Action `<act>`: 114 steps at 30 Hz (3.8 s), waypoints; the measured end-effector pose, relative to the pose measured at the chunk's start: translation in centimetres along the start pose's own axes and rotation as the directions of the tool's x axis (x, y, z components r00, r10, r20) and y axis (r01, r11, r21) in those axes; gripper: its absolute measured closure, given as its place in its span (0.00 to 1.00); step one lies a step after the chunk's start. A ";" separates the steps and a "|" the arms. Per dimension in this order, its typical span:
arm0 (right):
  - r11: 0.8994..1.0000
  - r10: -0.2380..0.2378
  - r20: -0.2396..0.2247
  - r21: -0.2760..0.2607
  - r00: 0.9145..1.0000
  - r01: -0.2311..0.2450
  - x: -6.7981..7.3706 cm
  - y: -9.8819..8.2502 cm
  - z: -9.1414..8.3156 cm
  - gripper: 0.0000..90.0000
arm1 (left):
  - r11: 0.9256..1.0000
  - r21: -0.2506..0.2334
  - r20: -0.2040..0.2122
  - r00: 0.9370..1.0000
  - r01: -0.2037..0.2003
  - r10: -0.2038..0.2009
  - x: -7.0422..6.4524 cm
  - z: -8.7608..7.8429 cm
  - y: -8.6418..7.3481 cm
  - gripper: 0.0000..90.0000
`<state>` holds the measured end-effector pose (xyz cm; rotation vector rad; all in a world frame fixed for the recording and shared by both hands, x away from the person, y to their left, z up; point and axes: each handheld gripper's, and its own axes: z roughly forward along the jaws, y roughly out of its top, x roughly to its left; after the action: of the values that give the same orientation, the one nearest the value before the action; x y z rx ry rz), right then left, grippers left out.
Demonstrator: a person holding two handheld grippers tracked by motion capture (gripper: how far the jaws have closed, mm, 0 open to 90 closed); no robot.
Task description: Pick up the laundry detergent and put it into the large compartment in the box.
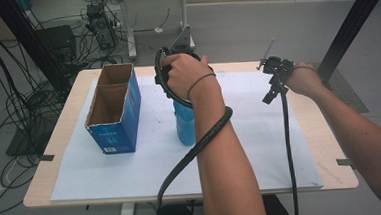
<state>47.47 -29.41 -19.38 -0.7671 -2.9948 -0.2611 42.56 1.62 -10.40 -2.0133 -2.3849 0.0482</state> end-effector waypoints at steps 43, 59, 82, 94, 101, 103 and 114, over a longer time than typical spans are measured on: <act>1.000 0.013 0.000 0.006 1.000 -0.013 -0.9 -1.4 1.2 0.04 | 0.996 0.002 0.033 0.996 0.089 -0.089 1.0 4.9 0.9 0.07; 1.000 0.004 0.007 0.006 1.000 -0.004 -0.8 -1.1 1.4 0.04 | 0.996 0.009 0.038 0.995 0.087 -0.087 1.5 5.2 0.9 0.06; 1.000 0.009 0.008 0.007 1.000 -0.009 -0.6 -1.1 1.3 0.04 | 0.997 0.005 0.046 0.996 0.082 -0.082 1.6 4.9 0.4 0.06; 1.000 0.018 0.010 0.003 1.000 -0.018 -0.6 -1.2 1.3 0.04 | 0.997 0.002 0.046 0.996 0.080 -0.080 1.7 5.1 0.3 0.06; 1.000 0.018 0.007 -0.001 1.000 -0.018 -0.6 -1.3 1.4 0.04 | 0.997 0.002 0.041 0.996 0.077 -0.077 1.5 5.2 0.3 0.06; 1.000 0.020 0.008 0.002 1.000 -0.020 -0.6 -1.2 1.4 0.04 | 0.997 0.000 0.034 0.997 0.076 -0.076 1.5 5.2 0.3 0.06; 1.000 0.018 0.014 -0.002 1.000 -0.018 -0.5 -1.5 1.2 0.04 | 0.997 0.008 0.037 0.997 0.071 -0.071 1.5 5.2 0.3 0.06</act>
<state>47.23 -30.70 -20.87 -0.7994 -3.0000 -0.2587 42.39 3.09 -15.59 -1.9401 -2.4722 0.0934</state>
